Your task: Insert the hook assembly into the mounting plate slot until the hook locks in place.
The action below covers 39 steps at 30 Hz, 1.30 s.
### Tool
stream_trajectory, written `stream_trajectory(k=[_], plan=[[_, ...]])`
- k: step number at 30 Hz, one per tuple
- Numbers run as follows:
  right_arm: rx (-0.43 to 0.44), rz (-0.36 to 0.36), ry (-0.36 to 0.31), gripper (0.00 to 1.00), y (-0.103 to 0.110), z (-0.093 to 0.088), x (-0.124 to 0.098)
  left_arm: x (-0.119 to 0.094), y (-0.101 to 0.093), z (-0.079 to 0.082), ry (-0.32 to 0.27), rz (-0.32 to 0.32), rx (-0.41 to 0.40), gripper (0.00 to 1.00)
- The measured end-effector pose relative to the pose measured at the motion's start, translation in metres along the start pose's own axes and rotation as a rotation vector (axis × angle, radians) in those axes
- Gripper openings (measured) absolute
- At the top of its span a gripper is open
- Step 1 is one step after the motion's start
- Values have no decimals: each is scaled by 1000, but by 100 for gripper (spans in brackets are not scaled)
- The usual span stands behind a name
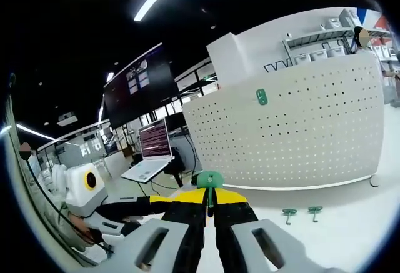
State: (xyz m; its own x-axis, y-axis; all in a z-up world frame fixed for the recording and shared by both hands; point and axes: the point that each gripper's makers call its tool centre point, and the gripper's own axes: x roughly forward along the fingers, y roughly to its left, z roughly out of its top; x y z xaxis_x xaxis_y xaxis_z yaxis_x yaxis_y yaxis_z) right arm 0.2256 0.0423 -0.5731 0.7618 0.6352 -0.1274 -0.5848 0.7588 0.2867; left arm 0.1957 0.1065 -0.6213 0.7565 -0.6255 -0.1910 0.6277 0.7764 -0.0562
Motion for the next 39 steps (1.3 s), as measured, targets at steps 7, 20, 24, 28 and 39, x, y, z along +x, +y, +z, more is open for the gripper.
stream_trajectory(k=[7,20,24,28,39], plan=[[-14,-48,-23,1,-19,14,1,-10,6,-6,6,22,-15,44],[-63,-136,-67,1,-50,41,7,-19,12,-10,1,46,-33,44],[-69,-162,-81,1,-59,48,10,-22,14,-11,0,51,-36,44],[-92,-181,-90,1,-64,54,15,-24,16,-13,2,54,-40,43],[-159,-241,-93,1,-85,64,31,-27,26,-15,1,71,-47,43]])
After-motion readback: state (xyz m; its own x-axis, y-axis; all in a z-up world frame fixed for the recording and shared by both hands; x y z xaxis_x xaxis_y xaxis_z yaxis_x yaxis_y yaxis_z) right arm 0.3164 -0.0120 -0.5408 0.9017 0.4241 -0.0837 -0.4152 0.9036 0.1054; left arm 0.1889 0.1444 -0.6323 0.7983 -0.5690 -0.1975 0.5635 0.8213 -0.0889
